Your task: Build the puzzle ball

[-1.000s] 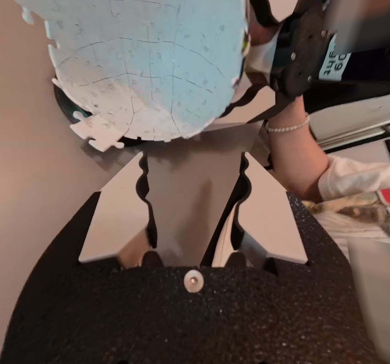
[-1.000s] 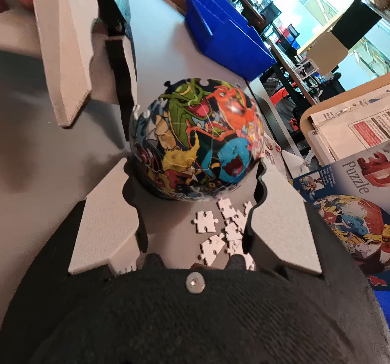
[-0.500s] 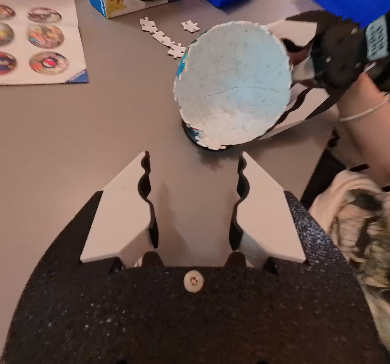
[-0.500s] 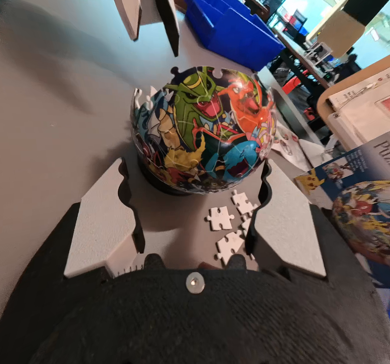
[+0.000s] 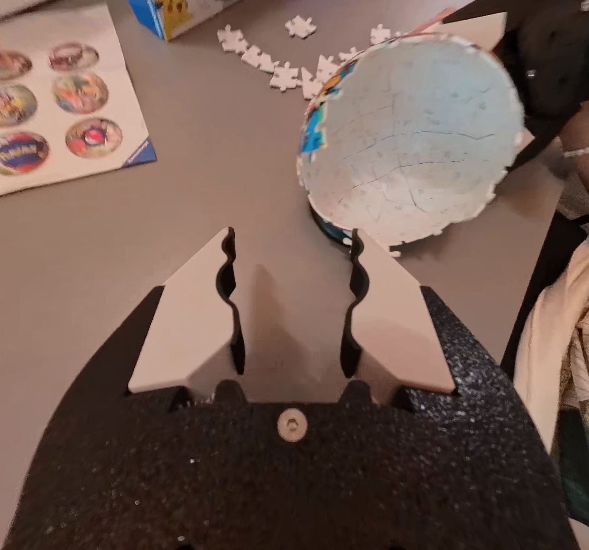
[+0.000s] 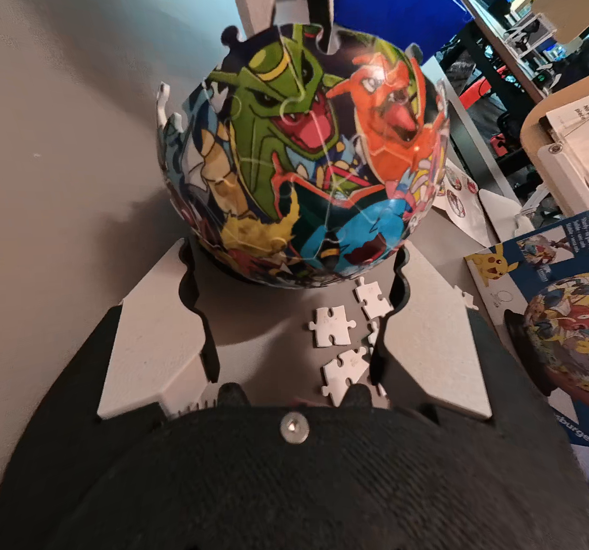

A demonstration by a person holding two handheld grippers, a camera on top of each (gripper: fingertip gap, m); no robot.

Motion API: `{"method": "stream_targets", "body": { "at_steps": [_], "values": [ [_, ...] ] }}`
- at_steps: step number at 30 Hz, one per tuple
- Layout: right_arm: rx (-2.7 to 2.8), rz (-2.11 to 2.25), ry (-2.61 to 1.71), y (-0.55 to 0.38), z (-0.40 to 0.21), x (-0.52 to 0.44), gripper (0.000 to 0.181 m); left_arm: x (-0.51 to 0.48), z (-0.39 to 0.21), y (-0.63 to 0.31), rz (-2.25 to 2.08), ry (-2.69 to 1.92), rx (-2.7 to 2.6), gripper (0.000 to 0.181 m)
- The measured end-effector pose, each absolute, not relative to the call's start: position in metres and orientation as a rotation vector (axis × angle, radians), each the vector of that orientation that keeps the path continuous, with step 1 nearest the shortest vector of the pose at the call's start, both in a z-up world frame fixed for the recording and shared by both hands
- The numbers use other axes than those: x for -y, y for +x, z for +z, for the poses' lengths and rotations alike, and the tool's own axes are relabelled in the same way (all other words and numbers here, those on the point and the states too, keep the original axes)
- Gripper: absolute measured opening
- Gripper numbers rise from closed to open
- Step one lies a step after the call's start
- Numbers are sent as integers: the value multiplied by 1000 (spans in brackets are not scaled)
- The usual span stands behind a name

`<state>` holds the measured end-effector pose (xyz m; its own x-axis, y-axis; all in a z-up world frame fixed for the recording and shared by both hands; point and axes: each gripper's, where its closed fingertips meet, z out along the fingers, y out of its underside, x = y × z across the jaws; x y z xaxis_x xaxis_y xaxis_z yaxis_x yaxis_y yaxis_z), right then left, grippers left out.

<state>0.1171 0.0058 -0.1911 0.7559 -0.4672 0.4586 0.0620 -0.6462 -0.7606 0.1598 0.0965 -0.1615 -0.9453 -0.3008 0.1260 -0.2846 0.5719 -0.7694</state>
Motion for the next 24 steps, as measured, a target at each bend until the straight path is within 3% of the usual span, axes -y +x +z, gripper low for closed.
{"method": "stream_targets", "body": {
  "at_steps": [3, 9, 24],
  "values": [
    [-297, -827, -2169, 115, -193, -3, 124, -105, -169, 164, -1338, -533, -2804, 71],
    [-282, -757, -2164, 111, -191, -3, 123, -108, -165, 117, -1571, -183, -2730, 91],
    [-284, -646, -2107, 113, -186, -17, 128, -72, -210, 95, -1349, -232, -2792, 98]
  ]
}}
